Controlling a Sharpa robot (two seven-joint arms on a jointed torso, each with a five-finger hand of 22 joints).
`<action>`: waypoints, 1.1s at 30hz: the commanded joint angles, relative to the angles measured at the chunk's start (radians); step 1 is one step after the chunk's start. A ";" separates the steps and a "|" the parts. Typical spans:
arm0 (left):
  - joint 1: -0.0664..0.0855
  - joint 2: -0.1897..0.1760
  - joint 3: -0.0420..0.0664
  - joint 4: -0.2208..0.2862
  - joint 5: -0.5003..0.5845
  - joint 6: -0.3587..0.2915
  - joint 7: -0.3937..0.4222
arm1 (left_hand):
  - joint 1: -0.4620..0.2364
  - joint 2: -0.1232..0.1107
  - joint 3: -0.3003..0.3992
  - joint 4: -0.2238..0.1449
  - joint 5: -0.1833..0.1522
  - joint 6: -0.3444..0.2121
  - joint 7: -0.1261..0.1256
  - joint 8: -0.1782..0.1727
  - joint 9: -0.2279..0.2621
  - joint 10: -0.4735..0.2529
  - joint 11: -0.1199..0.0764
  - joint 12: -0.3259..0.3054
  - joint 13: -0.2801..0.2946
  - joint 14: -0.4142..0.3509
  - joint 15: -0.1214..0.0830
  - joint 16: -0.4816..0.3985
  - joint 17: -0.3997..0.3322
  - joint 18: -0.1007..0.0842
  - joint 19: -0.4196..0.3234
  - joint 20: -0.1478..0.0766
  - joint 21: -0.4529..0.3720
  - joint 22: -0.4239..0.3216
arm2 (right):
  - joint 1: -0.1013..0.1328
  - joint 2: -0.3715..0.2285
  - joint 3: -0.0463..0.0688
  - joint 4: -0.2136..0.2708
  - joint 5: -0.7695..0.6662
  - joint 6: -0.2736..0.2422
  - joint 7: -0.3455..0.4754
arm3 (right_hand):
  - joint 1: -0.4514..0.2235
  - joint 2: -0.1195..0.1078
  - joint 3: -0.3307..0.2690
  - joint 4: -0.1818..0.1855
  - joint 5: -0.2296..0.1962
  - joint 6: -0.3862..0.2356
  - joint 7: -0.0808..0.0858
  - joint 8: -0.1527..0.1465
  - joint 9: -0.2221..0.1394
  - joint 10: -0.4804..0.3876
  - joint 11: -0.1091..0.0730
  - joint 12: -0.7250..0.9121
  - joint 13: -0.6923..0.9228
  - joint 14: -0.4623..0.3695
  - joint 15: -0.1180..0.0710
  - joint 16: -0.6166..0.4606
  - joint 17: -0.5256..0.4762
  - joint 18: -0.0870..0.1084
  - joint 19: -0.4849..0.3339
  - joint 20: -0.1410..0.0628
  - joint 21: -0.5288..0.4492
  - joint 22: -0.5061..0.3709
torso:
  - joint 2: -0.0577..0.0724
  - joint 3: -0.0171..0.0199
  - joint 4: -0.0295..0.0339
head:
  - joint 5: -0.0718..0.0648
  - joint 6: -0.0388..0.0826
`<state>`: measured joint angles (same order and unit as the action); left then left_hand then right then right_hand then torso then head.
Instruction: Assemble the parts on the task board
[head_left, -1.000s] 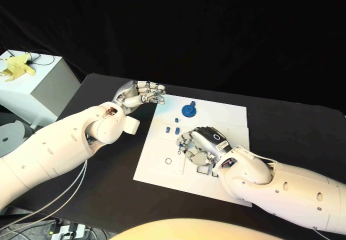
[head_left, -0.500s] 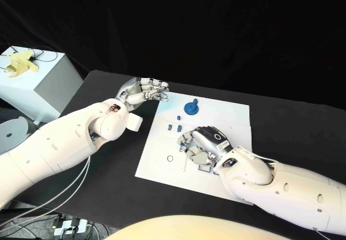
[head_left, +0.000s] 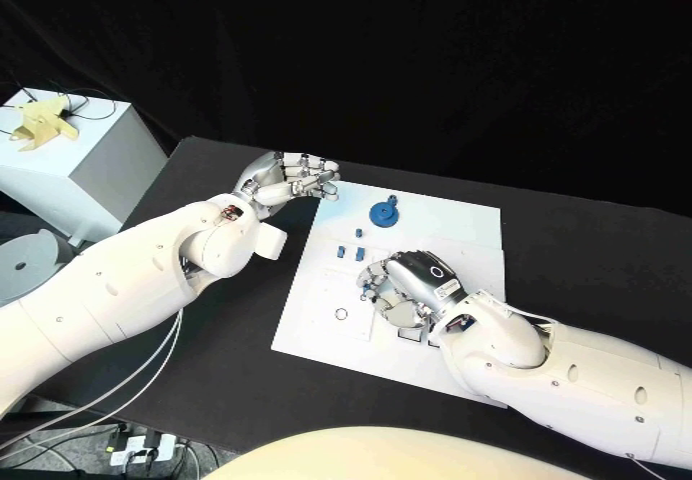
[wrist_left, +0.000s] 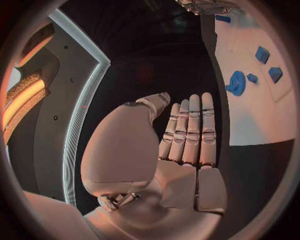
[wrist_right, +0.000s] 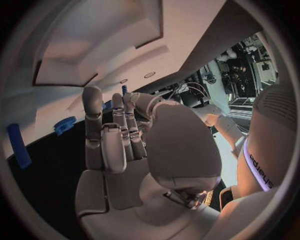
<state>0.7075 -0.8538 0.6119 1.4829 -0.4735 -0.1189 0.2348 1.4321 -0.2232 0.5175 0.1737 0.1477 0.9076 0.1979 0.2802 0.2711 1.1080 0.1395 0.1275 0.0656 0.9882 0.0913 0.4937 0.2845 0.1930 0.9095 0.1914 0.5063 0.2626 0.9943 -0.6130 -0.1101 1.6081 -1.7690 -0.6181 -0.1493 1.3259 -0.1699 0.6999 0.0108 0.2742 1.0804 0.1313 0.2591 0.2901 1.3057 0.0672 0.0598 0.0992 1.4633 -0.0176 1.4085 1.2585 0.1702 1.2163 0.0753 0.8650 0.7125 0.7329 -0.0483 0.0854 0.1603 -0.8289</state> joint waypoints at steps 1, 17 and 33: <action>0.000 0.003 0.001 0.001 0.002 0.006 0.009 | 0.008 -0.001 -0.005 -0.004 0.002 -0.002 0.005 -0.005 -0.001 -0.002 0.008 -0.002 0.001 -0.001 0.007 -0.003 0.001 -0.014 0.000 0.005 -0.005 -0.001 | -0.002 0.002 -0.001 -0.001 -0.015 0.015 -0.001 | 0.006 0.004 0.004 0.000 0.007 0.009 -0.001 0.003 0.002 0.018 -0.010 0.005 0.001 0.049 -0.006 0.003 0.001 -0.003 -0.003 -0.001 -0.003 -0.001 | 0.000 -0.0001 -0.0002 | 0.002 -0.002; 0.000 0.002 0.001 0.001 -0.004 0.006 0.005 | 0.008 0.000 -0.005 -0.004 0.002 -0.001 0.006 -0.006 -0.001 -0.002 0.008 -0.004 0.001 0.000 0.007 -0.005 0.002 -0.014 0.000 0.005 -0.006 -0.001 | -0.013 0.011 -0.004 -0.010 -0.015 0.016 0.000 | 0.004 0.005 0.006 -0.001 0.006 0.008 -0.001 0.004 0.004 0.018 -0.009 0.005 0.000 0.049 -0.006 0.004 0.001 -0.003 -0.004 -0.001 -0.002 0.000 | 0.001 0.0003 0.0004 | 0.008 -0.008; 0.000 0.001 0.001 0.002 -0.004 0.008 0.003 | 0.007 0.000 -0.006 -0.003 0.002 -0.001 0.006 -0.006 -0.002 -0.001 0.008 -0.005 0.001 0.000 0.007 -0.007 0.004 -0.014 0.000 0.005 -0.007 -0.002 | -0.015 0.016 -0.005 -0.018 -0.035 0.015 -0.014 | 0.004 0.005 0.007 -0.002 0.006 0.007 -0.001 0.004 0.005 0.018 -0.009 0.004 0.000 0.048 -0.006 0.004 0.000 -0.003 -0.004 -0.001 -0.002 0.000 | 0.000 0.0003 -0.0002 | 0.010 -0.010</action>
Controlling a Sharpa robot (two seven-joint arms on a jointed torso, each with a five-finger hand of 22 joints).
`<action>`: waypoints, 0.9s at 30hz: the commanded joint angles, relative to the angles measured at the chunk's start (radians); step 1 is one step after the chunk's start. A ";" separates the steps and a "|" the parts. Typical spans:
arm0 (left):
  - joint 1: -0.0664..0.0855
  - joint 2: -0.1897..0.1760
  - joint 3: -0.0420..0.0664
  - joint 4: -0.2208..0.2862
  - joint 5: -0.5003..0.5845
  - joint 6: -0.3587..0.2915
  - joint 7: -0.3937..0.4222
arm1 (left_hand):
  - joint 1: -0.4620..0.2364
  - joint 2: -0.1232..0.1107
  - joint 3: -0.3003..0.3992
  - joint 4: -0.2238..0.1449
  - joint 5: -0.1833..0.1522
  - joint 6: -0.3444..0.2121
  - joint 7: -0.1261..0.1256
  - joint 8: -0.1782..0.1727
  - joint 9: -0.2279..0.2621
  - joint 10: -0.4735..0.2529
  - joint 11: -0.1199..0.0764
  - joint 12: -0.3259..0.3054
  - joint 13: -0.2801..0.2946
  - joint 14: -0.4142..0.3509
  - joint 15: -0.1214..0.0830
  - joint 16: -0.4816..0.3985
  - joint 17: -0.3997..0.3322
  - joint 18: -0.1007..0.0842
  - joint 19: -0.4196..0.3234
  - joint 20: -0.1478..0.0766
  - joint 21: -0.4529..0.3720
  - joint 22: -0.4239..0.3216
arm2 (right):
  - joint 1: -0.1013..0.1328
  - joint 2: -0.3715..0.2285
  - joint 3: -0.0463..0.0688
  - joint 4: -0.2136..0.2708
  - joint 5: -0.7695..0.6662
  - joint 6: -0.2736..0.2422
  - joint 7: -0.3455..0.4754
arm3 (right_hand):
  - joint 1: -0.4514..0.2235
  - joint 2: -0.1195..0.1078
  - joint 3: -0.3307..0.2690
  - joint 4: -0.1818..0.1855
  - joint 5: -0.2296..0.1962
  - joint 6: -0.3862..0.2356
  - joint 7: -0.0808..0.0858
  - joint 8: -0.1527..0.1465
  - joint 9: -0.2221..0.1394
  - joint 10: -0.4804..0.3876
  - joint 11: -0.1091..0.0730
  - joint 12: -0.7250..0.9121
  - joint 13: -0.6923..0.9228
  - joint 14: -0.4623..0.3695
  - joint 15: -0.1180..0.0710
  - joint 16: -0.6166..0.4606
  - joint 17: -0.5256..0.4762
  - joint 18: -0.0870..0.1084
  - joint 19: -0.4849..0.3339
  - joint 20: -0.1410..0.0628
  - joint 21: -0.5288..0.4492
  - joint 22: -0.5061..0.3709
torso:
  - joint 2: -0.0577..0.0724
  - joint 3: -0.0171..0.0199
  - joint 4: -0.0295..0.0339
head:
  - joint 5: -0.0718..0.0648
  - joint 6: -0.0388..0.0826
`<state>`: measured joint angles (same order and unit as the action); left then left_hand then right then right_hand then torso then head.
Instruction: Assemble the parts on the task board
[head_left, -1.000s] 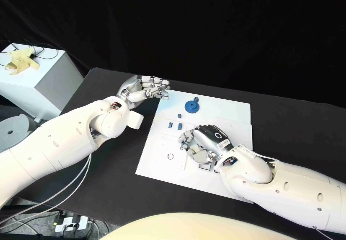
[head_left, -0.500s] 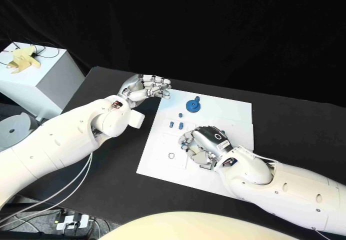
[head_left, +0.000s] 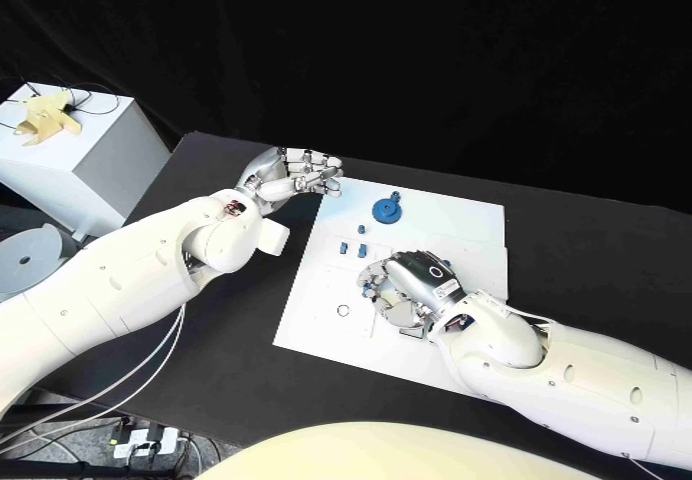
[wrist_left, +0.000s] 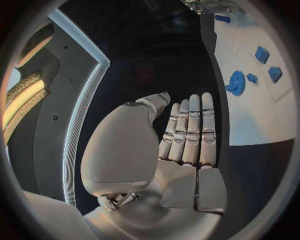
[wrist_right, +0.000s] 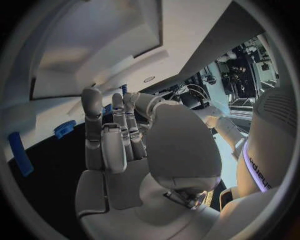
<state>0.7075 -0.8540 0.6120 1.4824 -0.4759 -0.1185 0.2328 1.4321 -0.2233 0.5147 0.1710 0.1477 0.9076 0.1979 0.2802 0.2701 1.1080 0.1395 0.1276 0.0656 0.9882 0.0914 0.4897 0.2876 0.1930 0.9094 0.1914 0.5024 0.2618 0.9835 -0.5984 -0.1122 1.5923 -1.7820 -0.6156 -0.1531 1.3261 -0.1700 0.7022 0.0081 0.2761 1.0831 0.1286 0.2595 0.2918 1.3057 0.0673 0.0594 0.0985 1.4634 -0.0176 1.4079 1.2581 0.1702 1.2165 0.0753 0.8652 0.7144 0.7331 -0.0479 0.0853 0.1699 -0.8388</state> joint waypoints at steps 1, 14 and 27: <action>0.000 0.001 0.001 0.002 -0.002 0.008 0.005 | 0.007 0.000 -0.003 -0.001 0.002 -0.001 0.006 -0.006 -0.001 -0.001 0.008 -0.005 0.001 0.000 0.007 -0.003 0.001 -0.014 0.000 0.005 -0.003 -0.001 | -0.004 0.002 -0.003 -0.002 -0.024 0.011 -0.012 | 0.003 0.005 0.005 0.001 0.004 0.005 0.002 0.004 0.004 0.018 -0.009 0.005 0.000 0.048 -0.006 0.004 0.000 -0.003 -0.005 -0.001 -0.003 -0.002 | 0.000 0.0000 0.0001 | 0.000 0.000; 0.000 0.000 0.001 0.002 -0.002 0.010 0.003 | 0.007 0.001 -0.004 0.000 0.002 0.000 0.006 -0.007 -0.001 -0.001 0.008 -0.006 0.002 0.000 0.008 -0.005 0.002 -0.014 0.000 0.006 -0.004 -0.001 | -0.004 0.004 -0.003 -0.003 -0.037 0.004 -0.021 | 0.003 0.005 0.005 0.000 0.003 0.004 0.002 0.004 0.005 0.018 -0.009 0.005 0.000 0.048 -0.006 0.005 0.002 -0.003 -0.004 -0.001 -0.001 0.000 | 0.000 0.0002 -0.0004 | -0.001 0.000; 0.000 -0.001 0.001 0.003 -0.002 0.015 -0.001 | 0.008 0.001 -0.004 -0.001 0.002 0.000 0.006 -0.007 -0.002 -0.001 0.008 -0.007 0.002 -0.001 0.008 -0.007 0.003 -0.014 -0.001 0.006 -0.005 -0.002 | -0.005 0.007 -0.004 -0.007 -0.049 0.060 -0.017 | -0.002 0.003 0.004 -0.001 -0.003 0.002 0.003 0.005 0.009 0.017 -0.008 0.004 -0.001 0.048 -0.005 0.005 0.000 -0.003 -0.009 0.000 -0.006 -0.004 | 0.001 -0.0002 0.0001 | -0.002 -0.002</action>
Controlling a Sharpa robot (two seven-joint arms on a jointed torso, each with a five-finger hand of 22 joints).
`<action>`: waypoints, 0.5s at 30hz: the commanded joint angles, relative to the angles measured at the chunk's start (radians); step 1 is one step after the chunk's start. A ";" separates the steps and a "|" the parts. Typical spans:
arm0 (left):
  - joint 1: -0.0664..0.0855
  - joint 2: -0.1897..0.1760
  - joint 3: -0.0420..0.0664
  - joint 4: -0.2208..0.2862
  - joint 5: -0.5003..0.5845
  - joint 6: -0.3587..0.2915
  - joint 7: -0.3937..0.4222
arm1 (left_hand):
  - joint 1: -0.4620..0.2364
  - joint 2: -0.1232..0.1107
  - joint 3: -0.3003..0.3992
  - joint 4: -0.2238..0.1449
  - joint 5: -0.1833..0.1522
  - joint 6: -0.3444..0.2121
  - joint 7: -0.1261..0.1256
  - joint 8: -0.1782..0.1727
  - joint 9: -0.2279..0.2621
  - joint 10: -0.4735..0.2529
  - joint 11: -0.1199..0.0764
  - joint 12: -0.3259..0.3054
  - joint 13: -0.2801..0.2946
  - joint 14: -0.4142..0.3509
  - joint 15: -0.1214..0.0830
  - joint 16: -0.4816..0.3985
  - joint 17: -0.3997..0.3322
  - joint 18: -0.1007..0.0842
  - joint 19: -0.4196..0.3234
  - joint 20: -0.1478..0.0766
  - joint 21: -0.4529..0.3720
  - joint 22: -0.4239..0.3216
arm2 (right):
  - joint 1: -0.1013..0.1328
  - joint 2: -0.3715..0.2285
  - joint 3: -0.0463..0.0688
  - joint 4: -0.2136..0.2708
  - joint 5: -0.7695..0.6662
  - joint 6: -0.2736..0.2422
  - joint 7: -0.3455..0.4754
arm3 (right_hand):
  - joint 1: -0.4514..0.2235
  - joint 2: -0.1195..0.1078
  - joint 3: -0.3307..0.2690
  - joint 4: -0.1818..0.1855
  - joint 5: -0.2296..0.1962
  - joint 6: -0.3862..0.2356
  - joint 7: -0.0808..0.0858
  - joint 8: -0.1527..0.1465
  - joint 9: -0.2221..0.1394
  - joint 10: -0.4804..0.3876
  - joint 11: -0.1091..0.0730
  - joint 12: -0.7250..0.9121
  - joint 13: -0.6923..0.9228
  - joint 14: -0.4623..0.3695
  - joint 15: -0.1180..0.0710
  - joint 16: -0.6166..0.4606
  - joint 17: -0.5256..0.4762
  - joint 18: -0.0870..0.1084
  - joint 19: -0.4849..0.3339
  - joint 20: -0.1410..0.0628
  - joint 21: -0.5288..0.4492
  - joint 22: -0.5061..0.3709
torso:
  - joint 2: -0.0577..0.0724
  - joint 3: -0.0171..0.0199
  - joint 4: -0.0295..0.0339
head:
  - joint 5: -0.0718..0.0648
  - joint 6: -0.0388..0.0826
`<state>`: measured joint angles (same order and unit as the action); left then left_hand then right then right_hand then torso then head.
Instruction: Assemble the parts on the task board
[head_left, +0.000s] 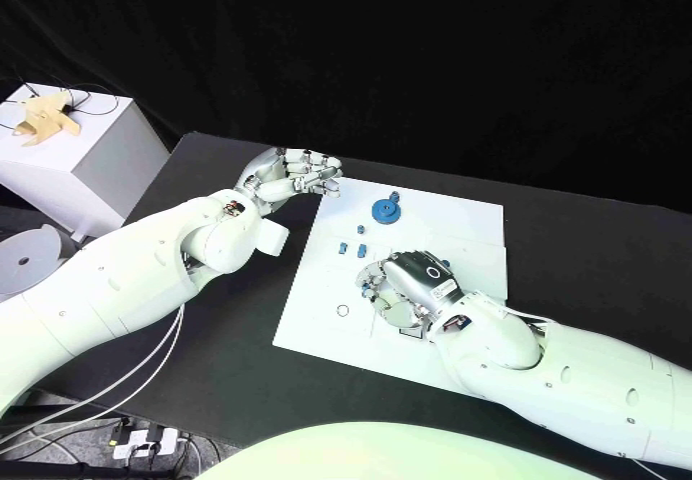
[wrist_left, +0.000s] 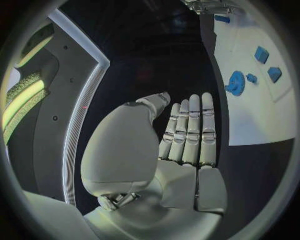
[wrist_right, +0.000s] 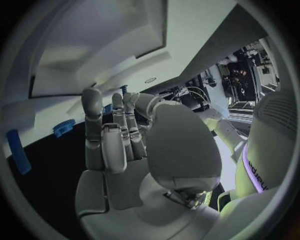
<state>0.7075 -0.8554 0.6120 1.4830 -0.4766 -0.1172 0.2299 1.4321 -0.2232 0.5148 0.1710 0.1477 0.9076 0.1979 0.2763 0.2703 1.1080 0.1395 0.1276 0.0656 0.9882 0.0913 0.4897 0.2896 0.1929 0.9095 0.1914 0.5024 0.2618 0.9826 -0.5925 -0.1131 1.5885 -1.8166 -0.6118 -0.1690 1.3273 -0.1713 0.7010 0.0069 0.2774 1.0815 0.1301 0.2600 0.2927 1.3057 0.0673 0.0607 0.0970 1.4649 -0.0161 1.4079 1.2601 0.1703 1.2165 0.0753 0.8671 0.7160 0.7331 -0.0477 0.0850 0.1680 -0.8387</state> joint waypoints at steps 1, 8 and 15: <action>0.000 0.001 0.001 0.003 -0.002 0.014 0.002 | 0.008 0.001 -0.004 -0.001 0.002 0.000 0.006 -0.003 -0.002 -0.001 0.008 -0.007 0.002 -0.001 0.008 -0.007 0.001 -0.014 -0.001 0.006 -0.005 -0.002 | -0.004 0.001 -0.003 -0.002 -0.015 0.063 0.002 | -0.006 0.003 0.004 0.000 -0.007 0.003 0.002 0.005 0.009 0.017 -0.008 0.003 0.000 0.046 -0.006 0.005 -0.003 -0.002 -0.011 0.001 -0.009 -0.007 | 0.001 -0.0004 0.0004 | -0.001 -0.002; 0.000 0.000 0.001 0.003 -0.003 0.015 0.001 | 0.008 0.001 -0.004 -0.001 0.002 0.000 0.006 -0.003 -0.002 -0.001 0.008 -0.007 0.002 -0.001 0.008 -0.007 0.001 -0.014 -0.001 0.006 -0.005 -0.002 | -0.004 -0.004 -0.005 0.010 -0.016 0.090 0.011 | -0.020 -0.008 -0.012 0.002 -0.009 -0.001 0.002 0.009 0.018 0.013 -0.007 0.002 -0.002 0.043 -0.004 0.001 -0.012 0.000 -0.021 0.003 -0.022 -0.018 | 0.000 0.0000 -0.0002 | 0.000 -0.004; 0.000 -0.001 0.001 0.003 -0.003 0.016 0.000 | 0.008 0.002 -0.004 -0.001 0.002 0.000 0.006 -0.003 -0.002 0.000 0.008 -0.007 0.002 -0.001 0.008 -0.008 0.002 -0.014 -0.001 0.006 -0.005 -0.002 | -0.004 -0.013 -0.006 0.019 -0.020 0.101 0.010 | -0.026 -0.013 -0.022 0.002 -0.004 -0.004 0.001 0.010 0.022 0.010 -0.007 0.002 -0.003 0.041 -0.004 -0.002 -0.019 0.002 -0.028 0.004 -0.033 -0.028 | 0.000 0.0006 -0.0009 | -0.001 -0.004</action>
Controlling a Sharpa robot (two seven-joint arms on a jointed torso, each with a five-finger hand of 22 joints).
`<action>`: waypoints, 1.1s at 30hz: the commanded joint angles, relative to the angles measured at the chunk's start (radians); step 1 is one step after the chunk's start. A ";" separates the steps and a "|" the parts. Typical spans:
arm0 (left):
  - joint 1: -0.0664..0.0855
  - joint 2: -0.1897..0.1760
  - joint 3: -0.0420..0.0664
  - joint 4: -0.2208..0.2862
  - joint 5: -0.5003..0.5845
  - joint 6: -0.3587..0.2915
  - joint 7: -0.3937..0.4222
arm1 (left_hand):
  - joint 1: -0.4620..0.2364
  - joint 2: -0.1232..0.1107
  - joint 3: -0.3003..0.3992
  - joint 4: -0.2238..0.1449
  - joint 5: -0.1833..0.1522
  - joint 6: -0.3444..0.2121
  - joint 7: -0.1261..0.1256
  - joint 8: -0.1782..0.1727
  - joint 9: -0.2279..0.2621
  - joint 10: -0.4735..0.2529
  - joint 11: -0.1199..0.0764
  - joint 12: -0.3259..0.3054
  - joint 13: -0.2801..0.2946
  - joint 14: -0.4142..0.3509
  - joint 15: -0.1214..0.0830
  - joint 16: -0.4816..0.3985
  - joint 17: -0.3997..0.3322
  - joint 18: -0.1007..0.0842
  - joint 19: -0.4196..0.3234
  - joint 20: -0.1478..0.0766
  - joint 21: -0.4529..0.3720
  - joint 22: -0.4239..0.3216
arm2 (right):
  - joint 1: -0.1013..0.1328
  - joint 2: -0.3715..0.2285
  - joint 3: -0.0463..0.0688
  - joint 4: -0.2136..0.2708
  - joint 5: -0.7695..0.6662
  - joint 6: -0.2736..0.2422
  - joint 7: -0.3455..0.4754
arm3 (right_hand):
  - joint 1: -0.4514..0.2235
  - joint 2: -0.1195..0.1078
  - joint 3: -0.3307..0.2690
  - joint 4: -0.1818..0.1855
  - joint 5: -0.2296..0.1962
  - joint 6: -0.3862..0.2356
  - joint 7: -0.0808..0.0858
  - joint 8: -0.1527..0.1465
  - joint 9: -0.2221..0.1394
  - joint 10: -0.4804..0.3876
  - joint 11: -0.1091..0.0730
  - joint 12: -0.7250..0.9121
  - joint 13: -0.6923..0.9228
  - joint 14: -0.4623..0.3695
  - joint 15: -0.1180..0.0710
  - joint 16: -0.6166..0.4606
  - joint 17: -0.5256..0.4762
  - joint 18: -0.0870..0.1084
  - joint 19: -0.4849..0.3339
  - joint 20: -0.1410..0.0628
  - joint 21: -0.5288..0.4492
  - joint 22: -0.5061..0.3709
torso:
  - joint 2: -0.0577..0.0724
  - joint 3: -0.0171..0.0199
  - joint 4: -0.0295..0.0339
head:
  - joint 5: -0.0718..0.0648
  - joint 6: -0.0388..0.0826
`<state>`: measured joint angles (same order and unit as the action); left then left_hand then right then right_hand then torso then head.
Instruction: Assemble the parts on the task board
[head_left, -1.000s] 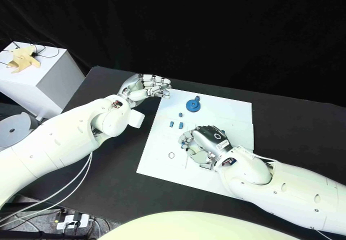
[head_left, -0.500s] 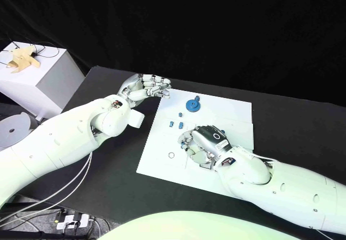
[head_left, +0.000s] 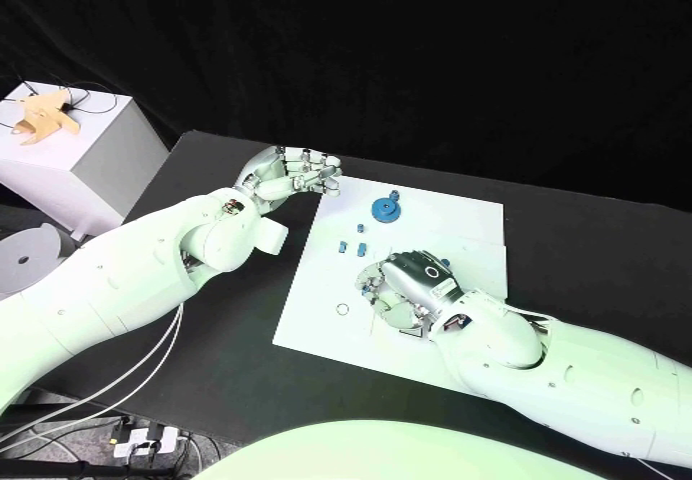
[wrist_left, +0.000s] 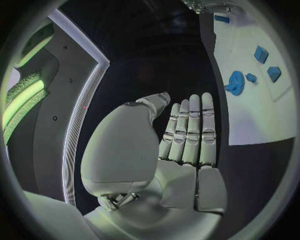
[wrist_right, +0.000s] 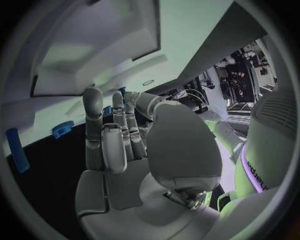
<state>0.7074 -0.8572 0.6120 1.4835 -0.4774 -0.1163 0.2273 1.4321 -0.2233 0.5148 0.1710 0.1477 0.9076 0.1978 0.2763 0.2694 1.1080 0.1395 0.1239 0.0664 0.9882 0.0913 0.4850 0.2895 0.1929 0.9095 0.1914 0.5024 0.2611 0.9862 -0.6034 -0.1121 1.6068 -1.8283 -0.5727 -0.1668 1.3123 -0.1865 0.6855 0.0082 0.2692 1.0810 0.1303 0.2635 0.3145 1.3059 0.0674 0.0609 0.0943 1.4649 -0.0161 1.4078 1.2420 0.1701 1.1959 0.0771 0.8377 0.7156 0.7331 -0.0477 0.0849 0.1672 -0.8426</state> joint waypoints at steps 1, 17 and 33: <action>0.000 0.001 0.001 0.003 -0.002 0.015 0.003 | 0.008 0.002 -0.004 -0.001 0.002 0.000 0.006 -0.003 -0.001 0.000 0.008 -0.003 0.001 -0.001 0.008 -0.003 0.002 -0.014 -0.001 0.006 -0.005 -0.001 | -0.008 -0.003 -0.007 0.002 -0.009 0.062 0.008 | -0.011 0.002 -0.008 0.000 0.005 -0.004 0.001 0.007 0.001 0.009 -0.007 0.002 -0.001 0.040 -0.004 -0.002 -0.001 0.003 -0.009 0.002 -0.005 -0.029 | 0.000 0.0005 -0.0008 | 0.000 0.000; 0.000 0.001 0.001 0.002 -0.003 0.018 -0.002 | 0.008 0.002 -0.004 -0.001 0.002 0.001 0.006 -0.003 -0.001 0.001 0.008 -0.004 0.001 -0.001 0.008 -0.005 0.003 -0.014 -0.002 0.006 -0.006 -0.002 | -0.008 -0.009 -0.008 0.007 -0.014 0.060 -0.009 | -0.021 -0.005 -0.021 0.002 0.001 -0.034 0.015 -0.003 0.011 -0.058 0.010 -0.002 -0.018 0.034 0.009 -0.013 -0.021 0.008 -0.032 0.012 -0.045 -0.064 | 0.000 0.0004 -0.0002 | -0.004 0.004; 0.000 0.000 0.001 0.001 -0.003 0.028 -0.009 | 0.007 0.003 -0.005 0.000 0.002 0.001 0.007 -0.004 -0.002 0.001 0.009 -0.005 0.001 -0.002 0.008 -0.007 0.004 -0.014 -0.002 0.007 -0.007 -0.002 | -0.008 -0.010 -0.008 0.004 -0.014 0.066 -0.038 | -0.027 -0.042 -0.038 0.007 -0.013 -0.084 0.045 -0.036 0.009 -0.231 0.049 0.002 -0.032 0.002 0.043 -0.059 -0.107 0.012 -0.067 0.043 -0.078 -0.078 | 0.000 0.0001 0.0002 | -0.008 0.006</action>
<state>0.7074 -0.8584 0.6118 1.4824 -0.4790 -0.1091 0.2181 1.4321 -0.2233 0.5148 0.1710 0.1477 0.9076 0.1978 0.2763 0.2687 1.1080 0.1395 0.1239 0.0664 0.9882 0.0913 0.4851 0.2924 0.1930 0.9095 0.1914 0.4983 0.2600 0.9867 -0.6122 -0.1129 1.6180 -1.8416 -0.5609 -0.1839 1.2834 -0.2201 0.6536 0.0152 0.2609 0.9996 0.1794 0.2319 0.3241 1.0804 0.1176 0.0599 0.0620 1.4664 0.0214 1.3537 1.1358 0.2012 1.1636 0.0948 0.8143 0.7160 0.7328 -0.0476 0.0850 0.1597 -0.8367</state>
